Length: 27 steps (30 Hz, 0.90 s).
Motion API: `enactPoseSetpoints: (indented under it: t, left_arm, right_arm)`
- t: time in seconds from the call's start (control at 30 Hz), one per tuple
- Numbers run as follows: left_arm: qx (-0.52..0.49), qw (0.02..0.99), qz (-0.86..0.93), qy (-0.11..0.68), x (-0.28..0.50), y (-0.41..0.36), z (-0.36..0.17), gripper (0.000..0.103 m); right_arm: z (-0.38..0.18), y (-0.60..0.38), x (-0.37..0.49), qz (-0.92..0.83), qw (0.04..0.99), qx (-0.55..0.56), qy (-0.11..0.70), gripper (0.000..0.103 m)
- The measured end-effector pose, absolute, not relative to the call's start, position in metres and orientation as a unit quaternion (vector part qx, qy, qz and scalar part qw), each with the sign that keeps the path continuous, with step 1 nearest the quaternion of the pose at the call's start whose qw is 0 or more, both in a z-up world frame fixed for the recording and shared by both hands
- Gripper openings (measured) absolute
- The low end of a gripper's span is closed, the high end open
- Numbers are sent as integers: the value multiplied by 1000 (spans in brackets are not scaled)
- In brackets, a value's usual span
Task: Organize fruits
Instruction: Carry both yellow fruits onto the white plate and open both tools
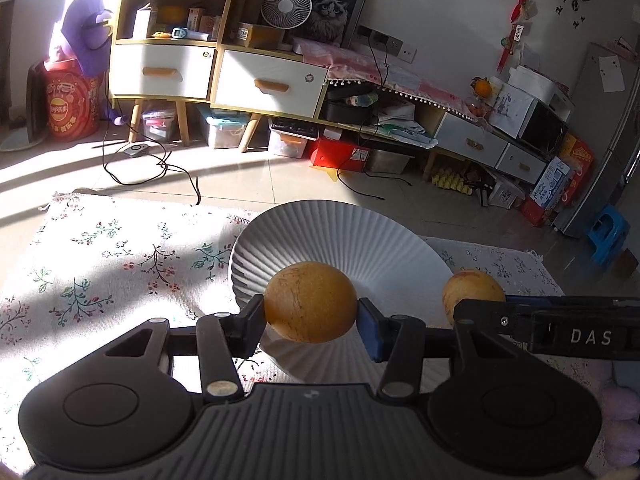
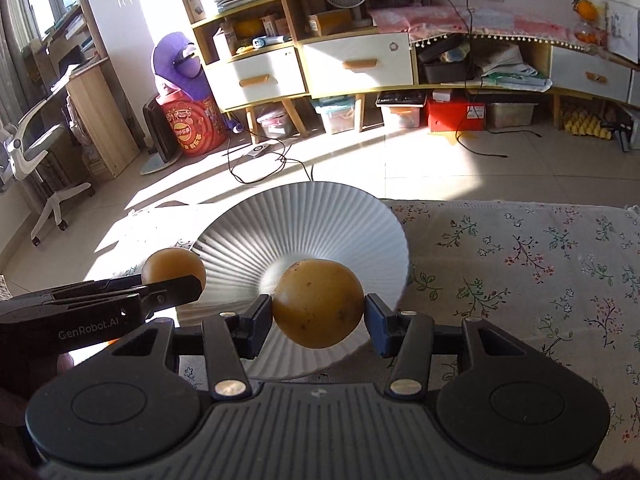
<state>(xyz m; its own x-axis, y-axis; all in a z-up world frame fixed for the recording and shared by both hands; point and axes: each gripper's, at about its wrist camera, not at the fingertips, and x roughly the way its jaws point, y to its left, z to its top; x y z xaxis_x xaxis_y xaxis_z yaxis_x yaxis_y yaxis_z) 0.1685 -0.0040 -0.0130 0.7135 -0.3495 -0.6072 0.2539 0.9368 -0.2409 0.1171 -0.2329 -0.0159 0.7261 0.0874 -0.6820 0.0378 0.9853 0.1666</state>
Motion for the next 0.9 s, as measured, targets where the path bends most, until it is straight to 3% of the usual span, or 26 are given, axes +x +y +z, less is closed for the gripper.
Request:
enactPoseSetpoints:
  t: [0.9]
  left_arm:
    - [27, 923, -212, 320, 202, -42, -42, 38]
  right_arm:
    - [-37, -227, 186, -5, 907, 122, 402, 47]
